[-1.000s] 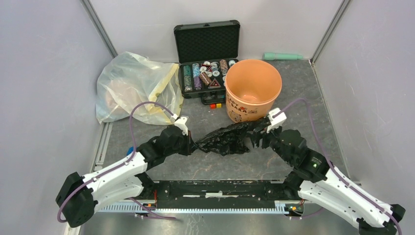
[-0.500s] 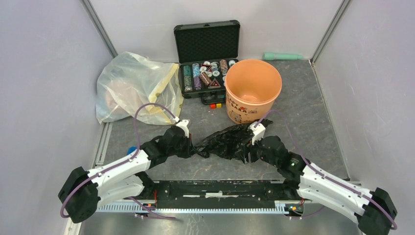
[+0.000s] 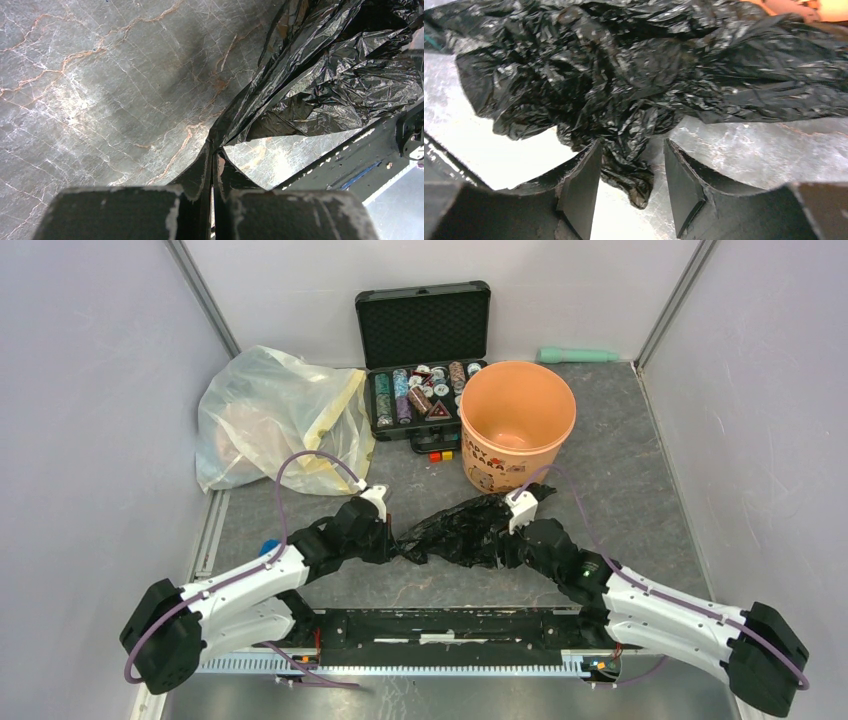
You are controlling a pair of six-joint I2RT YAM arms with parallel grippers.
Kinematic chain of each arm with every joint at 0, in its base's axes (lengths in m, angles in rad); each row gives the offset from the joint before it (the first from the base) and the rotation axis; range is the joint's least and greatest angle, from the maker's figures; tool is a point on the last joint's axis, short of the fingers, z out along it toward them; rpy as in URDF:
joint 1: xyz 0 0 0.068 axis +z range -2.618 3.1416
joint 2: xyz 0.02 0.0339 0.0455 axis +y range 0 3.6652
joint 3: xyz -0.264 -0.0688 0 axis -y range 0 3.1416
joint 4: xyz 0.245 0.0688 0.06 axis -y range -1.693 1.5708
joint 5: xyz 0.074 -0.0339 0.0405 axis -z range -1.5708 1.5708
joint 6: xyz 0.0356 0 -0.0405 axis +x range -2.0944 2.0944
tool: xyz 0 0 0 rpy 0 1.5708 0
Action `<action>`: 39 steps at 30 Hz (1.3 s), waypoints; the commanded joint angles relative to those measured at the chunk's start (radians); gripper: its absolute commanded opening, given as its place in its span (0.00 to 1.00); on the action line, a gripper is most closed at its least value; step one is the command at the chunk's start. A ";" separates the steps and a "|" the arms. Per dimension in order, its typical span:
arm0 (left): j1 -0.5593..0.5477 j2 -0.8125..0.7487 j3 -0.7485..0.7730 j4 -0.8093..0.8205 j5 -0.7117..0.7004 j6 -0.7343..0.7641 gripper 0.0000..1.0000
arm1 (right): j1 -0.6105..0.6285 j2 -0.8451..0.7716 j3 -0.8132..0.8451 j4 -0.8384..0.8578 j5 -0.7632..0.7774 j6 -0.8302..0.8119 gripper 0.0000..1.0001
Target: Put the trash bags into the trash bin
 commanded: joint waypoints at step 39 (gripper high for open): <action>0.001 0.009 0.047 -0.004 -0.013 0.014 0.02 | -0.095 0.171 -0.073 0.225 -0.120 0.070 0.08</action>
